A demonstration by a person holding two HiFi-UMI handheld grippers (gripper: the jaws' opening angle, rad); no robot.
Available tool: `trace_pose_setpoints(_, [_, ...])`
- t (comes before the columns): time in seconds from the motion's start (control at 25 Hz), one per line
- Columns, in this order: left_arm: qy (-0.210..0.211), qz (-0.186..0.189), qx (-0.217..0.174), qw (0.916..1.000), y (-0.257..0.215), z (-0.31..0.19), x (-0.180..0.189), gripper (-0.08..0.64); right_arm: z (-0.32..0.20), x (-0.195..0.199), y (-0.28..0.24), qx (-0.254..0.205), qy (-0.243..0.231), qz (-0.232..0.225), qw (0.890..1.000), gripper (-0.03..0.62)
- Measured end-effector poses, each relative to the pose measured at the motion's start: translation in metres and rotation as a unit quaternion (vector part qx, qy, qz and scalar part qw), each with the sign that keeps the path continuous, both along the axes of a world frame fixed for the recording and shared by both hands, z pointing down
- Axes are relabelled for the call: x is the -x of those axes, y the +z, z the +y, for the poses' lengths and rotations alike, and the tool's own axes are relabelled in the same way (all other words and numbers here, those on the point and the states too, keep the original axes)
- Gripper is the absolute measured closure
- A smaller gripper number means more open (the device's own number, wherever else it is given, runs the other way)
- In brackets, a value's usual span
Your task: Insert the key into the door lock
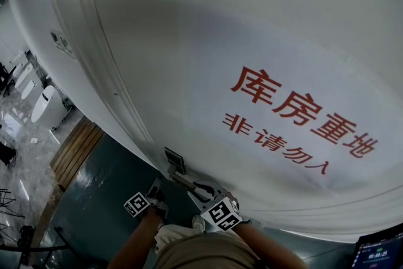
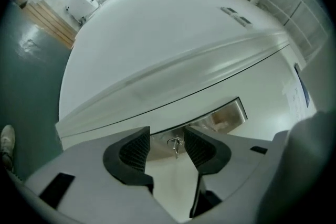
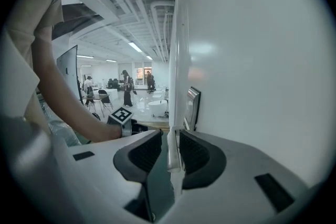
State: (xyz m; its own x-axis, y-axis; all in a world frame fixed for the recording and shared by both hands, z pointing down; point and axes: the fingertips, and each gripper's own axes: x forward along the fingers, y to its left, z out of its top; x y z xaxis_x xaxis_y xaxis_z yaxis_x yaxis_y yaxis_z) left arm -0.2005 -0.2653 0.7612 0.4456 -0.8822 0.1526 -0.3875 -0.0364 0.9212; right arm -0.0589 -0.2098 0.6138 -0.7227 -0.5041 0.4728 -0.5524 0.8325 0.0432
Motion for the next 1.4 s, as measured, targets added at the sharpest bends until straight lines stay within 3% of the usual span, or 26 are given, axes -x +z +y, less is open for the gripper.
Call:
trace_pose_setpoints(0.12, [0.002,-0.047,-0.026,0.9986,-0.025,0.005,0.006,0.36,0.0,0.001,-0.002,-0.003,-0.003,0.0,1.0,0.483])
trace_pose_setpoints(0.28, [0.017,-0.056,-0.066,0.9961,-0.061,0.004,-0.003,0.362,-0.003,0.002,-0.008,-0.011,-0.006,-0.001,1.0,0.483])
trace_pose_setpoints(0.36, [0.033,-0.092,-0.087,0.9914,-0.075,0.004,-0.008,0.362,-0.004,0.004,-0.011,-0.014,-0.009,-0.003,1.0,0.483])
trace_pose_setpoints(0.48, [0.06,-0.162,-0.12,0.9776,-0.097,0.006,-0.018,0.362,-0.006,0.006,-0.02,-0.019,-0.007,-0.013,1.0,0.483])
trace_pose_setpoints(0.72, [0.078,-0.24,-0.17,0.9526,-0.137,0.01,-0.031,0.362,-0.008,0.008,-0.048,-0.034,0.011,-0.06,0.998,0.482])
trace_pose_setpoints(1.04, [0.091,-0.358,-0.187,0.9101,-0.152,0.017,-0.035,0.362,-0.009,0.011,-0.066,-0.06,0.018,-0.081,0.995,0.471])
trace_pose_setpoints(1.4, [0.091,-0.365,-0.131,0.9173,-0.107,0.046,-0.018,0.362,-0.012,0.001,-0.033,-0.067,0.037,-0.066,0.995,0.468])
